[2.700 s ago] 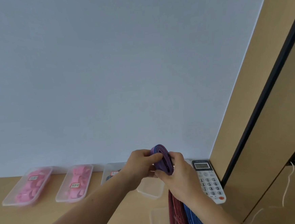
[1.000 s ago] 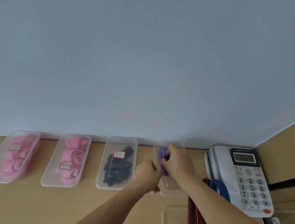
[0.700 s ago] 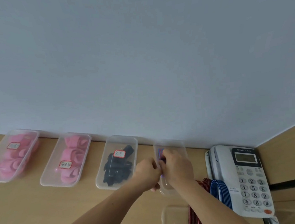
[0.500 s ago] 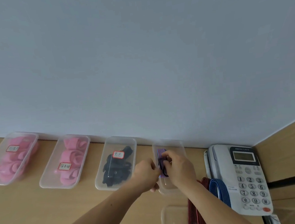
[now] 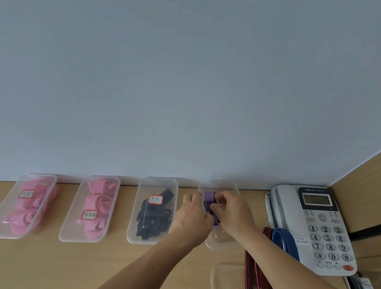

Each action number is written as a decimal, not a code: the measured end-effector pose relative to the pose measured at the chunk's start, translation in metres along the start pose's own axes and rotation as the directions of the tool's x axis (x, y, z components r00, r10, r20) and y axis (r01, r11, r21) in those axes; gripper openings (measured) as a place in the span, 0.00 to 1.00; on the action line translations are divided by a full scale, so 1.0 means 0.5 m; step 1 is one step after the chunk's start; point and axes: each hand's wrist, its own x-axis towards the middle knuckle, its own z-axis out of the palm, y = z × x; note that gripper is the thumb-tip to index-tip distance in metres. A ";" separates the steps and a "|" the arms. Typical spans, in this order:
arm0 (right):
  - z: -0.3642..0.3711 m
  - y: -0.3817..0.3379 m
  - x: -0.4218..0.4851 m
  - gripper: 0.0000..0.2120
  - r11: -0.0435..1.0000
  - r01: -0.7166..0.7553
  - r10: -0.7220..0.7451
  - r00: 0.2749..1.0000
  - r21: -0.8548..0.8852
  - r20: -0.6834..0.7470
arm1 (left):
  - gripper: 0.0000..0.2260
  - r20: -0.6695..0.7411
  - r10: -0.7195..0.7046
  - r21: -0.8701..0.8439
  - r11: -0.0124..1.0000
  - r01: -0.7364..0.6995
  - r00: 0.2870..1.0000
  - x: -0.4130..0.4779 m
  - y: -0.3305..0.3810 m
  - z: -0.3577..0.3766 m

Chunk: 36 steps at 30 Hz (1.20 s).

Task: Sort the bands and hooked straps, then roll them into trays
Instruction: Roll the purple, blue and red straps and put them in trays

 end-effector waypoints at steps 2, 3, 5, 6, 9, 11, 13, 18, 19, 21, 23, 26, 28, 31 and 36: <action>-0.008 -0.004 -0.002 0.10 1.000 0.015 -0.015 1.000 -0.002 -0.015 | 0.19 -0.031 0.010 0.035 0.999 -0.009 0.999 0.001 -0.001 -0.001; -0.013 -0.007 -0.004 0.10 1.000 0.026 -0.026 0.999 -0.004 -0.026 | 0.19 -0.056 0.021 0.050 0.999 -0.018 0.998 0.001 -0.002 -0.003; -0.032 -0.013 -0.010 0.09 0.999 0.051 -0.051 0.997 -0.018 -0.050 | 0.19 -0.107 0.071 0.076 0.995 -0.063 0.992 0.001 -0.001 -0.009; -0.045 -0.017 -0.013 0.09 0.998 0.063 -0.064 0.996 -0.026 -0.058 | 0.18 -0.120 0.110 0.098 0.990 -0.099 0.987 0.001 0.000 -0.014; -0.092 -0.030 -0.035 0.11 0.992 0.105 -0.109 0.992 -0.064 -0.066 | 0.17 -0.090 0.241 0.210 0.953 -0.218 0.966 -0.008 0.004 -0.035; -0.123 -0.035 -0.065 0.12 0.985 0.115 -0.121 0.992 -0.130 -0.043 | 0.17 -0.043 0.302 0.261 0.924 -0.281 0.952 -0.021 0.004 -0.044; -0.150 -0.031 -0.105 0.12 0.977 0.119 -0.130 0.990 -0.176 -0.048 | 0.17 -0.008 0.342 0.276 0.904 -0.326 0.940 -0.039 0.008 -0.048; -0.199 0.015 -0.225 0.12 0.989 -0.034 0.012 0.989 -0.147 -0.146 | 0.21 0.095 0.449 0.265 0.849 -0.457 0.889 -0.086 0.038 -0.034; -0.208 0.029 -0.250 0.12 0.990 -0.069 0.048 0.984 -0.120 -0.170 | 0.21 0.121 0.471 0.260 0.834 -0.486 0.874 -0.094 0.046 -0.029; -0.223 0.056 -0.297 0.12 0.983 -0.147 0.120 0.968 -0.111 -0.219 | 0.21 0.176 0.506 0.235 0.811 -0.535 0.844 -0.109 0.060 -0.014; -0.232 0.084 -0.340 0.14 0.957 -0.248 0.209 0.951 -0.154 -0.229 | 0.21 0.219 0.525 0.201 0.801 -0.564 0.823 -0.129 0.073 0.006; -0.232 0.110 -0.385 0.15 0.907 -0.372 0.343 0.925 -0.200 -0.166 | 0.21 0.295 0.533 0.167 0.789 -0.592 0.793 -0.161 0.086 0.029; -0.224 0.116 -0.398 0.15 0.889 -0.385 0.367 0.923 -0.247 -0.119 | 0.22 0.327 0.531 0.165 0.782 -0.601 0.782 -0.173 0.090 0.031; -0.214 0.124 -0.403 0.15 0.880 -0.386 0.378 0.922 -0.279 -0.081 | 0.21 0.310 0.520 0.169 0.794 -0.585 0.796 -0.175 0.096 0.020; -0.210 0.151 -0.398 0.14 0.892 -0.395 0.421 0.903 -0.221 0.085 | 0.20 0.292 0.478 0.180 0.823 -0.538 0.828 -0.182 0.111 0.025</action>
